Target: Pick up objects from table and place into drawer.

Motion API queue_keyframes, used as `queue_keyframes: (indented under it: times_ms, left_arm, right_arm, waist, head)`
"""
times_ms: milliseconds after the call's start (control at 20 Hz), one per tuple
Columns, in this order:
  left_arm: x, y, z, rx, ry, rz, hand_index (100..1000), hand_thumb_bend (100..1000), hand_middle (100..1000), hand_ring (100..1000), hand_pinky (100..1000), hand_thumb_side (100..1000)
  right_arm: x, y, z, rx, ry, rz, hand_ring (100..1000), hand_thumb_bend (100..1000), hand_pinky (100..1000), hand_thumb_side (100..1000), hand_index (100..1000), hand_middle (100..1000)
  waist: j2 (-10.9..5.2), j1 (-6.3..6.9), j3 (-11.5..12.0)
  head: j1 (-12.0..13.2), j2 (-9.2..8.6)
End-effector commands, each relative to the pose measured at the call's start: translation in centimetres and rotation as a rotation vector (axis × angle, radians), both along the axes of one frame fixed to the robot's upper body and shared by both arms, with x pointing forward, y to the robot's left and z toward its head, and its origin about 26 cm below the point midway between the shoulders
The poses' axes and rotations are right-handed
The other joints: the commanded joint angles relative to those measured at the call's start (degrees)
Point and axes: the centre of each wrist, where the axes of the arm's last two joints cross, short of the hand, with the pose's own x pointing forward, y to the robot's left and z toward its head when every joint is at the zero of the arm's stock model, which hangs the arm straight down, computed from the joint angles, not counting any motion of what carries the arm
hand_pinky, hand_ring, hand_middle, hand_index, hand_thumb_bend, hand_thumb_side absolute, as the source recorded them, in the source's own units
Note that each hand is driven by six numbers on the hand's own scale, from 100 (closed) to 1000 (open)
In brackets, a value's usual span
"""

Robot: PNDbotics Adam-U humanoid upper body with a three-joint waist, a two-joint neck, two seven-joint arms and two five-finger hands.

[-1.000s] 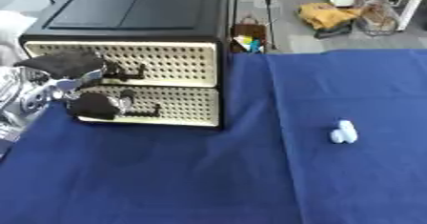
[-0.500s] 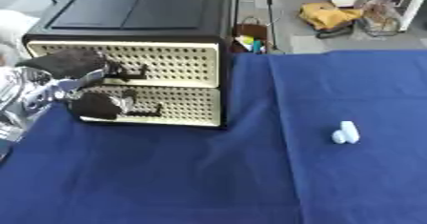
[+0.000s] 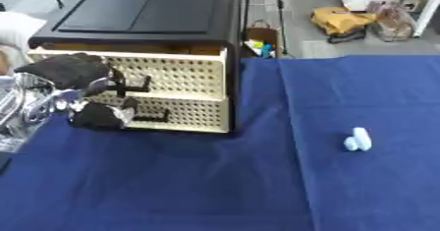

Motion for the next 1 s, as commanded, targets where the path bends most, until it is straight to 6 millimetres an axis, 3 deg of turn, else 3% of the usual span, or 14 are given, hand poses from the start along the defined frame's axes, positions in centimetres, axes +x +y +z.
queue_keyframes:
  times_ms: [50,350,1000]
  left_arm:
    - [-0.6,0.2,0.4,0.022,0.001,0.022,674,100,181,100,100,706]
    - [-1.7,-0.5,0.5,0.001,-0.021,-0.015,670,100,179,100,100,713]
    - [-1.8,-0.7,0.3,0.002,-0.056,-0.062,657,100,177,100,100,709]
  right_arm:
    - [-0.3,0.0,0.5,0.012,-0.039,-0.006,732,100,694,998,715,574]
    - [-0.3,-0.1,0.4,0.015,-0.037,-0.012,732,100,695,996,715,574]
    - [-0.3,-0.1,0.4,0.024,-0.039,-0.019,731,100,696,991,714,576]
  waist:
    - [-1.32,-0.03,0.3]
    - [-1.48,-0.09,0.9]
    - [-1.81,-0.14,1.4]
  head:
    - [-0.1,0.41]
    - [-0.5,0.77]
    - [-0.7,0.9]
